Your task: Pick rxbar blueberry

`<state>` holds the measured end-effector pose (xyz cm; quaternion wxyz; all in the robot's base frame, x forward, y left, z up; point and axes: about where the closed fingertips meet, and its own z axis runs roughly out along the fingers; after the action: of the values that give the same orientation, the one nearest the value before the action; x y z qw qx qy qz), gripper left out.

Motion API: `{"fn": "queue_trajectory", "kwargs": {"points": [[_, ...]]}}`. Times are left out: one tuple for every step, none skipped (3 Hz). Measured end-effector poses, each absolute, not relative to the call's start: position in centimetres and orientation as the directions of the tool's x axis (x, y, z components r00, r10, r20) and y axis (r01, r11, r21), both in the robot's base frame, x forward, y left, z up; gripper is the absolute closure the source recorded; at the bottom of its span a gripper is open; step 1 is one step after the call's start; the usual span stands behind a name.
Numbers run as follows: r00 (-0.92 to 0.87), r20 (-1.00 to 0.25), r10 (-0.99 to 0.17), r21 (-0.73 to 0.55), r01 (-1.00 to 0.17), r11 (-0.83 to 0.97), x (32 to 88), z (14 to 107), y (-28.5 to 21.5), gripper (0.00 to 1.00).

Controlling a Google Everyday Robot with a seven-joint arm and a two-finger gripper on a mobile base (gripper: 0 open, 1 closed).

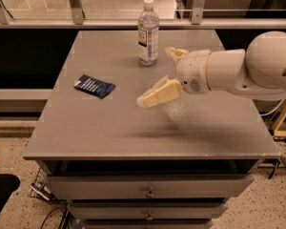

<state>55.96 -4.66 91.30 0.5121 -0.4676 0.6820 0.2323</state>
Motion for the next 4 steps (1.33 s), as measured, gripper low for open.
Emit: {"fn": "queue_trajectory", "kwargs": {"points": [[-0.026,-0.924,-0.383,-0.142,-0.904,0.402,57.8,90.2,-0.3,0.00],[-0.024,-0.930,-0.367,-0.110,-0.934,0.340,58.9,88.6,4.2,0.00],[-0.025,-0.926,-0.376,-0.100,-0.945,0.310,59.0,87.6,7.7,0.00],[-0.035,-0.923,-0.384,-0.087,-0.951,0.296,58.9,86.3,10.5,0.00]]}}
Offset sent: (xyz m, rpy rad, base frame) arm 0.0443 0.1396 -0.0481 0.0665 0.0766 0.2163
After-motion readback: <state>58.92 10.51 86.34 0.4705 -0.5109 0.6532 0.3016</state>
